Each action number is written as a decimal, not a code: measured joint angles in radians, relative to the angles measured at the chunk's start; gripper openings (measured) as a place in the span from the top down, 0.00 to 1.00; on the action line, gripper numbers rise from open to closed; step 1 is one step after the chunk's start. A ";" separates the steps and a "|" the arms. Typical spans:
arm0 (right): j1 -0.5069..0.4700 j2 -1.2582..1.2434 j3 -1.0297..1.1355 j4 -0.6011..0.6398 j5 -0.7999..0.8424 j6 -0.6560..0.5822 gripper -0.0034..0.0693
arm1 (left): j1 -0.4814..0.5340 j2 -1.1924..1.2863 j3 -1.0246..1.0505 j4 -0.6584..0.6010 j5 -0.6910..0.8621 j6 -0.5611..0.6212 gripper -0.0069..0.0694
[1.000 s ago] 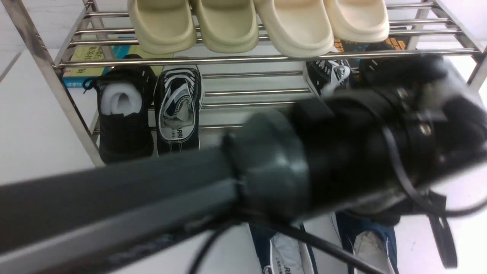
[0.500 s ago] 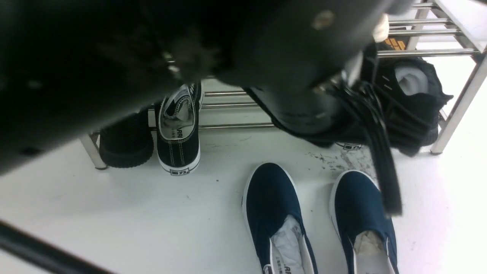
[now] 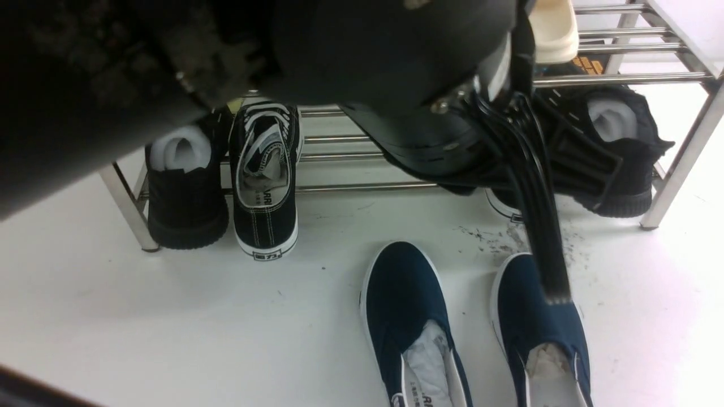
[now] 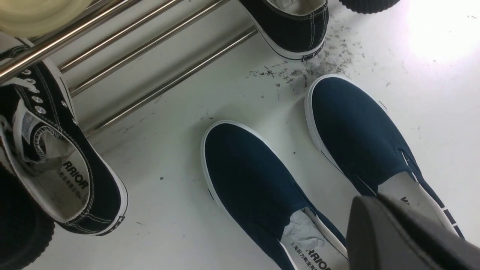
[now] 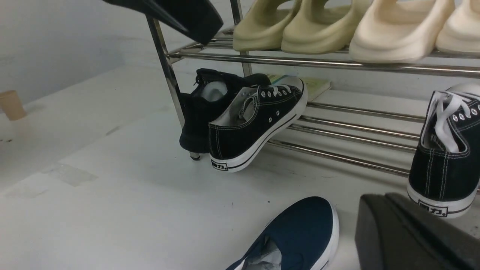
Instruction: Take the shoes off the shelf with your hand on the white table.
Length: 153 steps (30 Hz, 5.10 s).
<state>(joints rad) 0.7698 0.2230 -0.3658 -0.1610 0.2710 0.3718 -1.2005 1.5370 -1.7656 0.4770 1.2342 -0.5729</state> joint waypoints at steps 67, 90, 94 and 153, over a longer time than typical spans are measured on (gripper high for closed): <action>-0.757 -0.232 0.380 0.134 0.118 -0.184 0.91 | 0.000 -0.454 0.276 0.170 0.000 -0.037 0.87; -0.757 -0.232 0.378 0.109 0.131 -0.412 0.87 | 0.000 -0.849 0.995 0.062 -0.196 -0.415 0.87; -0.757 -0.232 0.378 0.109 0.131 -0.412 0.86 | 0.000 -0.849 1.026 0.046 -0.290 -0.426 0.87; -0.757 -0.233 0.380 0.102 0.119 -0.260 0.77 | 0.282 -0.784 1.288 -0.229 -0.801 -0.351 0.85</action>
<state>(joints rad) 0.0124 -0.0103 0.0140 -0.0590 0.3900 0.1116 -0.9185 0.7525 -0.4771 0.2475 0.4336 -0.9234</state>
